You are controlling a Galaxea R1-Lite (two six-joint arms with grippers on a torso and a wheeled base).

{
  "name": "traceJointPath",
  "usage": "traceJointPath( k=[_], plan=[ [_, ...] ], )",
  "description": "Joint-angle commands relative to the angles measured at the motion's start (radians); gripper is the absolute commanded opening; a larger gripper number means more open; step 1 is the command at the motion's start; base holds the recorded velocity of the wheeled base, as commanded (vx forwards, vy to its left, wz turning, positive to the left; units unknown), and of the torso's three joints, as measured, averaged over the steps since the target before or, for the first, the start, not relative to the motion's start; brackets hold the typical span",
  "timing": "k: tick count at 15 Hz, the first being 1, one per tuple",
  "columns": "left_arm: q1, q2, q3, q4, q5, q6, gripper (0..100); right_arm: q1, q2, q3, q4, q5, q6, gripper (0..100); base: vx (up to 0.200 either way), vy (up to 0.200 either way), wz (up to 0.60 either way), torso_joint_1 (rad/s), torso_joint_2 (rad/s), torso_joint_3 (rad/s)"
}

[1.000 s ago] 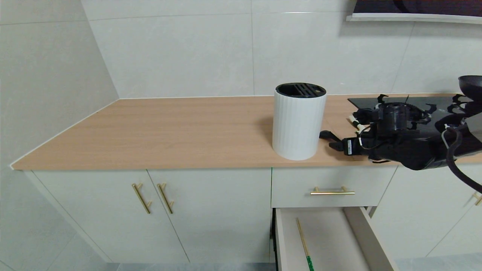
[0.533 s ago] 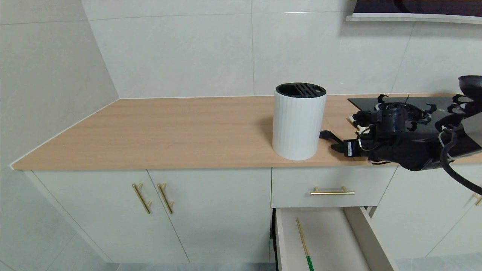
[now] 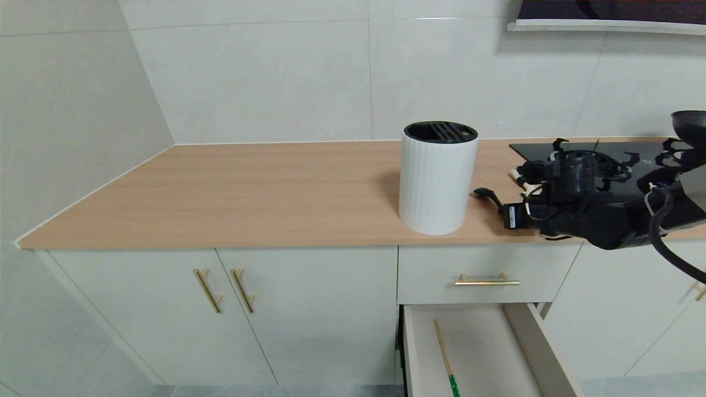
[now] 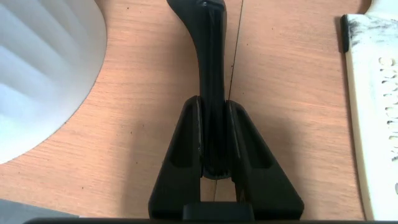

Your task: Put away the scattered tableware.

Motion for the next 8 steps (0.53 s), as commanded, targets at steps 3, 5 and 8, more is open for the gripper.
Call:
traceJointPath(
  k=[3, 5, 8],
  plan=[
    [0.000, 0.000, 0.000, 0.000, 0.000, 0.000, 100, 0.002, -0.032, 0.006, 0.003, -0.001, 0.007, 0, 0.000, 0.000, 0.00, 0.000, 0.00, 0.000],
    [0.000, 0.000, 0.000, 0.000, 0.000, 0.000, 100, 0.016, -0.063, 0.008, 0.038, -0.012, 0.041, 0, 0.000, 0.000, 0.00, 0.000, 0.00, 0.000],
    [0.000, 0.000, 0.002, 0.000, 0.000, 0.000, 100, 0.082, -0.216, 0.042, 0.188, -0.061, 0.170, 0, 0.000, 0.000, 0.00, 0.000, 0.00, 0.000]
  ],
)
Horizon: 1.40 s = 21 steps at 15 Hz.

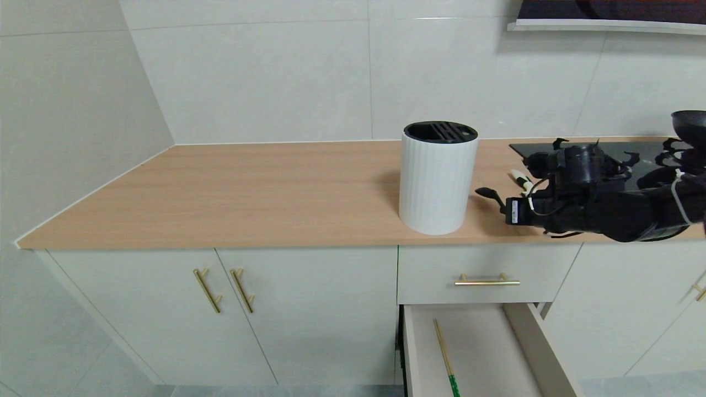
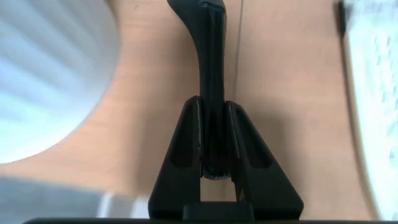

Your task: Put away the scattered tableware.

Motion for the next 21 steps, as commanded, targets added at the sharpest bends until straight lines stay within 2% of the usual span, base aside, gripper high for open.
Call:
traceJointPath(
  k=[1, 3, 5, 7, 12, 21],
  plan=[
    [0.000, 0.001, 0.000, 0.000, 0.000, 0.000, 100, 0.043, -0.167, 0.044, 0.086, -0.030, 0.065, 0, 0.000, 0.000, 0.00, 0.000, 0.00, 0.000],
    [0.000, 0.001, 0.000, 0.000, 0.000, 0.000, 100, 0.056, -0.288, 0.081, 0.178, -0.031, 0.101, 0, 0.000, 0.000, 0.00, 0.000, 0.00, 0.000],
    [0.000, 0.001, 0.000, 0.000, 0.000, 0.000, 100, 0.093, -0.444, 0.118, 0.339, -0.030, 0.160, 0, 0.000, 0.000, 0.00, 0.000, 0.00, 0.000],
    [0.000, 0.001, 0.000, 0.000, 0.000, 0.000, 100, 0.110, -0.521, 0.182, 0.399, -0.030, 0.177, 0, 0.000, 0.000, 0.00, 0.000, 0.00, 0.000],
    [0.000, 0.001, 0.000, 0.000, 0.000, 0.000, 100, 0.153, -0.625, 0.388, 0.393, -0.031, 0.167, 0, 0.000, 0.000, 0.00, 0.000, 0.00, 0.000],
    [0.000, 0.001, 0.000, 0.000, 0.000, 0.000, 100, 0.161, -0.598, 0.425, 0.393, -0.031, 0.109, 0, 0.000, 0.000, 0.00, 0.000, 0.00, 0.000]
  ],
)
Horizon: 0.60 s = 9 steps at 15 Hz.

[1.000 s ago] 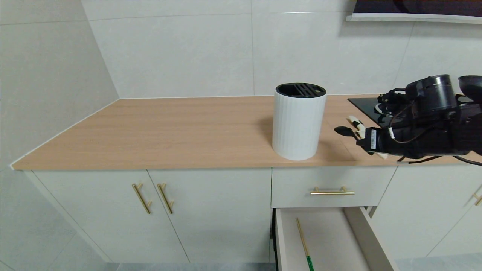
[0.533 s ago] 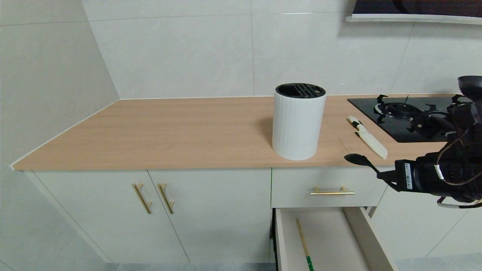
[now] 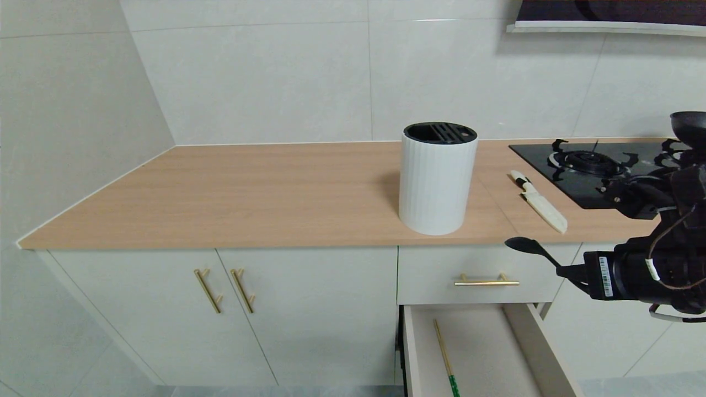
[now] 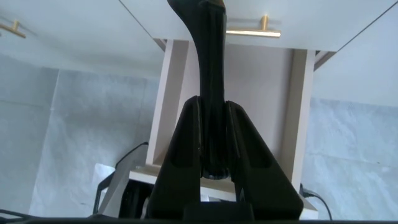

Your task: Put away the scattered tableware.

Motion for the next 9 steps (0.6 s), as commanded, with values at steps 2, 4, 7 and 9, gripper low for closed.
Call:
traceJointPath(
  k=[2, 4, 7, 9],
  plan=[
    [0.000, 0.000, 0.000, 0.000, 0.000, 0.000, 100, 0.000, 0.025, 0.002, 0.000, 0.001, 0.000, 0, 0.000, 0.000, 0.00, 0.000, 0.00, 0.000],
    [0.000, 0.000, 0.000, 0.000, 0.000, 0.000, 100, -0.001, 0.025, 0.002, -0.002, 0.001, 0.000, 0, 0.000, 0.000, 0.00, -0.018, 0.04, 0.031],
    [0.000, 0.000, 0.000, 0.000, 0.000, 0.000, 100, -0.001, 0.032, 0.010, -0.009, 0.001, 0.000, 0, 0.000, 0.000, 0.00, -0.149, 0.36, 0.203],
    [0.000, 0.000, 0.000, 0.000, 0.000, 0.000, 100, -0.003, 0.041, 0.013, -0.020, -0.001, 0.000, 0, 0.000, 0.000, 0.00, -0.195, 0.47, 0.276]
  ],
)
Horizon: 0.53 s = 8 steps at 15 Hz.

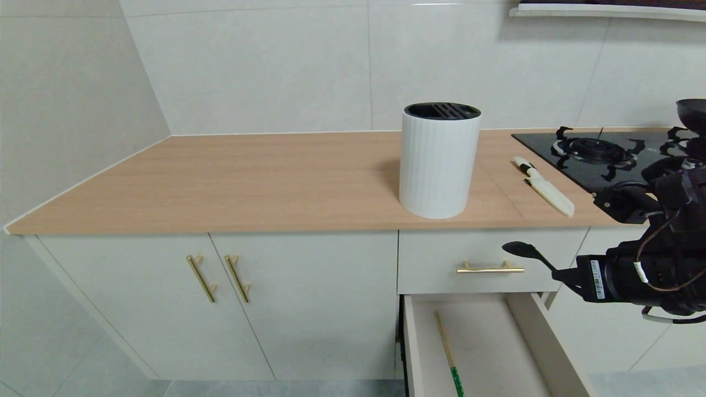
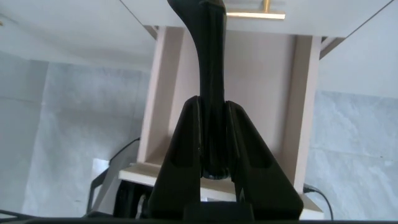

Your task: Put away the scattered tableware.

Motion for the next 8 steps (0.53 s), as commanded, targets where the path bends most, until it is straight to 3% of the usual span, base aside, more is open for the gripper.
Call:
traceJointPath(
  k=[1, 8],
  plan=[
    [0.000, 0.000, 0.000, 0.000, 0.000, 0.000, 100, -0.003, 0.020, 0.002, -0.002, 0.000, 0.000, 0, 0.000, 0.000, 0.00, -0.193, 0.49, 0.281],
    [0.000, 0.000, 0.000, 0.000, 0.000, 0.000, 100, -0.004, 0.046, 0.003, -0.002, 0.000, 0.000, 0, 0.000, 0.000, 0.00, -0.178, 0.47, 0.291]
  ],
)
